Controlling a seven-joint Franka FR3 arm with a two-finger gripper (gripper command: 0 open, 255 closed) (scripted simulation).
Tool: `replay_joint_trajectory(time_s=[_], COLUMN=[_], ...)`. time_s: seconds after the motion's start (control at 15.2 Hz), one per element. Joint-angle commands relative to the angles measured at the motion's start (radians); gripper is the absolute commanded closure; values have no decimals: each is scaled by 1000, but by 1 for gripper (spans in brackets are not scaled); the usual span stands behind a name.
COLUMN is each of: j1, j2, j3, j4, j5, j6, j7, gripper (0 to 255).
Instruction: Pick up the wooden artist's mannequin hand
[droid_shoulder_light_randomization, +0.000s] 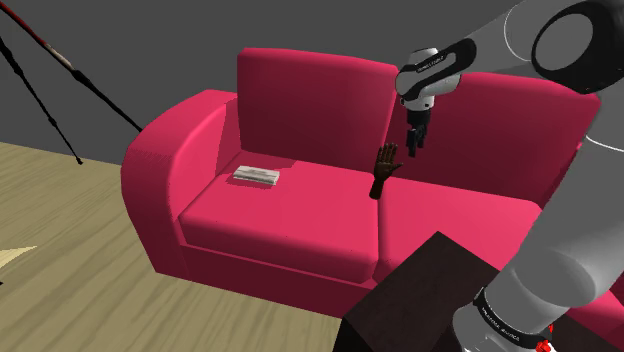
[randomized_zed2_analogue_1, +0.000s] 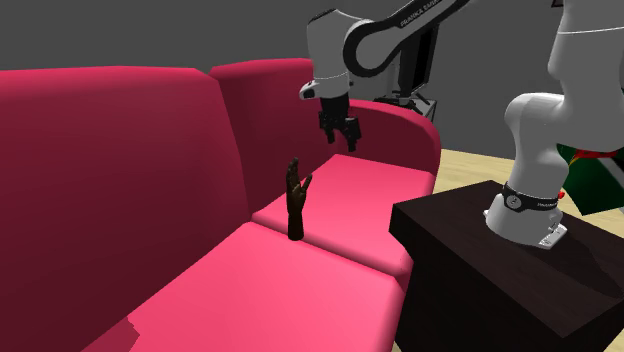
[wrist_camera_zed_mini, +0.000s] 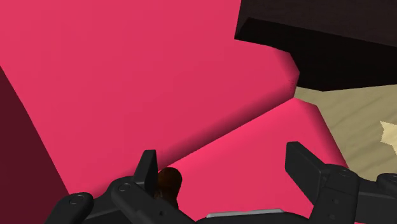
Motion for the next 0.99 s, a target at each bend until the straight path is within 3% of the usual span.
replay_joint_trajectory(time_s=[0.0,0.46,0.92], j1=[-19,-123,-136], j2=[96,401,461], j3=[0,33,45], j4=[74,364,365], j5=[40,144,159], j6=[11,-9,47], j7=[-56,-216,-222], gripper=[0,0,0])
